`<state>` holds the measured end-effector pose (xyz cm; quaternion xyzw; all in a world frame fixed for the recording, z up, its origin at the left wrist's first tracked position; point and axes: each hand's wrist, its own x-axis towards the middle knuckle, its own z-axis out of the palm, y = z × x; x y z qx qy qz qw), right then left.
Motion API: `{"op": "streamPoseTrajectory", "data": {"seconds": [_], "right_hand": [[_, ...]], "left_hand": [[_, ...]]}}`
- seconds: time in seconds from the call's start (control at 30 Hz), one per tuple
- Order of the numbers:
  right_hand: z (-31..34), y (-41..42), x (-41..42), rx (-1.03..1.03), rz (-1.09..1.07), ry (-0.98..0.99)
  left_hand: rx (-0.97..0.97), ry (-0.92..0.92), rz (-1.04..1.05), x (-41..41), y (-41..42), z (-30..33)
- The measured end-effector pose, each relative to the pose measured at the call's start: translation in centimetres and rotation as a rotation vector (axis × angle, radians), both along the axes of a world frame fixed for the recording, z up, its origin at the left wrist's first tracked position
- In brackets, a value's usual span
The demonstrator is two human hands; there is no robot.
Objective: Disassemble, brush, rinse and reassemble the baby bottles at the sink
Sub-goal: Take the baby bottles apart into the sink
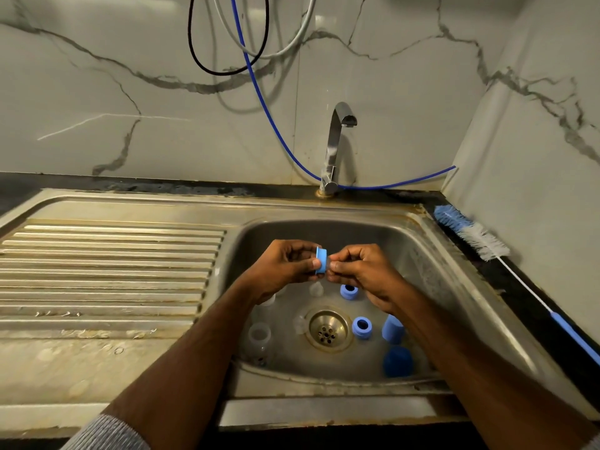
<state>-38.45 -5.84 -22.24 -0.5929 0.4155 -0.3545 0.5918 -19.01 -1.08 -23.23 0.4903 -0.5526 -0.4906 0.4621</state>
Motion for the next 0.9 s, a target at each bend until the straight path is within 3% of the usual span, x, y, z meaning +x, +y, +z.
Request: {"op": "streamPoseTrajectory", "data": {"seconds": [0.23, 0.43, 0.67, 0.9], "right_hand": [[-0.5, -0.1, -0.1, 0.184, -0.136, -0.146], [-0.5, -0.4, -0.1, 0.202, -0.068, -0.201], [-0.7, -0.6, 0.1, 0.213, -0.232, -0.276], [-1.2, -0.9, 0.3, 0.182, -0.195, -0.126]], "left_hand": [[-0.076, -0.07, 0.018, -1.0, -0.3, 0.0], [-0.14, -0.141, 0.04, -1.2, -0.4, -0.2], [-0.186, -0.212, 0.135, -1.9, -1.1, -0.8], [-0.151, -0.153, 0.161, -1.5, -1.4, -1.2]]}}
